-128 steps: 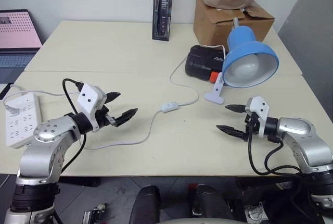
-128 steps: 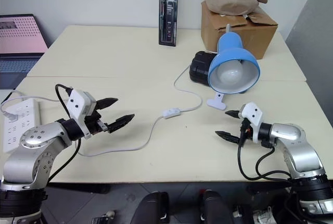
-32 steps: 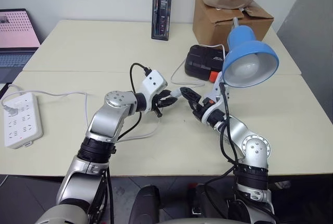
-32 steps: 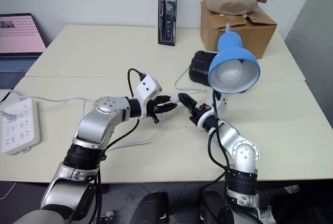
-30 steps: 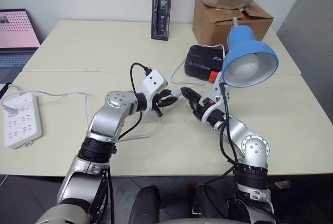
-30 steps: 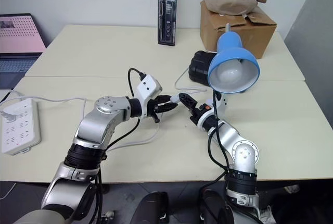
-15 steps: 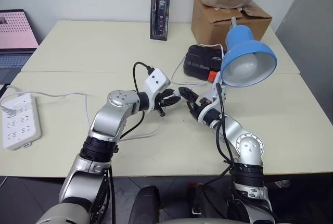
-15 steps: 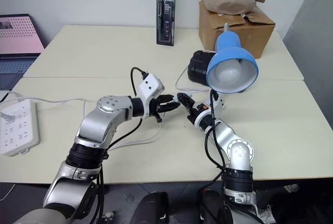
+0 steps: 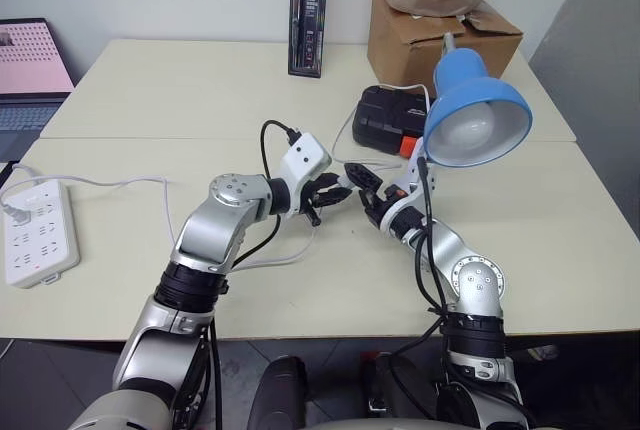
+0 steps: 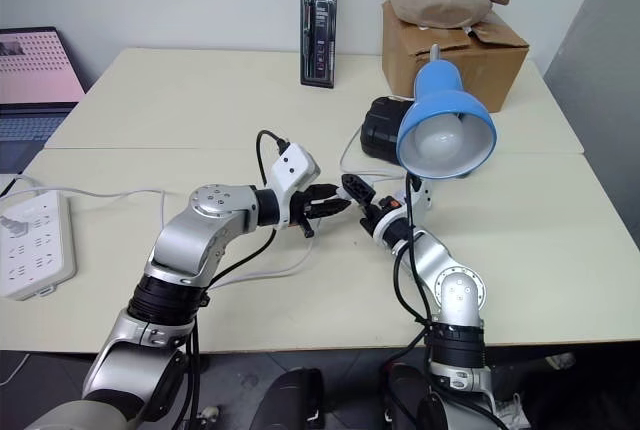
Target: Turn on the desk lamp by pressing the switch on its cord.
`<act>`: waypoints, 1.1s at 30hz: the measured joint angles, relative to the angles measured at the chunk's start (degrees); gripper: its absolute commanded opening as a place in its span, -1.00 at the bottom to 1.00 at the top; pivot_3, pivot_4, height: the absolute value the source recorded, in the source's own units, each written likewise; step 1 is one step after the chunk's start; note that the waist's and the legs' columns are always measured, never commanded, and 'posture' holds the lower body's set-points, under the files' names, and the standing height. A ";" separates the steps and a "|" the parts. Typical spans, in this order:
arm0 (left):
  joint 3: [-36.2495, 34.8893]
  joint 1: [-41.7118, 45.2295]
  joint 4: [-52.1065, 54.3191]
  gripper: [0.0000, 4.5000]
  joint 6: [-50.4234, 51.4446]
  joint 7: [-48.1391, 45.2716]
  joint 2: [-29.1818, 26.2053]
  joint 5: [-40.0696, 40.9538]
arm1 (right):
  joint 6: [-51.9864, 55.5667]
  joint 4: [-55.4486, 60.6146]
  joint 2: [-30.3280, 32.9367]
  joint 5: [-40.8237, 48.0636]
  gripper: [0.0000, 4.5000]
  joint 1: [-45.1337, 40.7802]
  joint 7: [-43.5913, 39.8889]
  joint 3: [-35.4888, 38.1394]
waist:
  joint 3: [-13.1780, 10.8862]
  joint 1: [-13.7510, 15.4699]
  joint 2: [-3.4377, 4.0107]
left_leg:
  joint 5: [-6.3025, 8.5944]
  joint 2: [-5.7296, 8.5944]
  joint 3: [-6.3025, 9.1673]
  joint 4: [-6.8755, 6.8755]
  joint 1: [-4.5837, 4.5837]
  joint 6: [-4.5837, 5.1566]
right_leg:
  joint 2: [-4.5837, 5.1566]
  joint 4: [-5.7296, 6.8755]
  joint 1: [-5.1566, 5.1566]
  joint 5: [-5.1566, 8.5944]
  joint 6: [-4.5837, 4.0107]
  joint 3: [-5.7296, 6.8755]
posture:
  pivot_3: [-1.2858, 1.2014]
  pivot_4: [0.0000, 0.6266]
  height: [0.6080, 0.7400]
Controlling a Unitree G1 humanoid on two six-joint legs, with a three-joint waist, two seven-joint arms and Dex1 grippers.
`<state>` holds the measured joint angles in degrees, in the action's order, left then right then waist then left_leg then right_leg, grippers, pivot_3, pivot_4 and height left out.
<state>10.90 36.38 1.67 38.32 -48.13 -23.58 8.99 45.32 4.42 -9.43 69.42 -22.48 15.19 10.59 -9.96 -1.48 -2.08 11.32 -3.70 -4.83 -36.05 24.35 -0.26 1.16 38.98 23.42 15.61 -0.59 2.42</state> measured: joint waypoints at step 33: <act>0.42 -0.06 -0.05 -0.53 -0.32 0.08 -0.25 -0.16 | -1.90 -1.44 0.01 2.28 -0.08 -0.01 0.22 0.01 | -0.01 0.00 0.01 | 0.00 0.00 0.00 0.02 0.01 0.00 | 0.00 -0.01 0.01 0.00 0.00 0.00 | 0.03 -0.52 1.00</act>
<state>11.32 36.32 1.63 38.00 -48.05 -23.83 8.83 43.42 2.98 -9.42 71.71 -22.49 15.41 10.60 -9.97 -1.48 -2.07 11.32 -3.71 -4.84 -36.03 24.35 -0.26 1.16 38.97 23.43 15.62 -0.59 2.42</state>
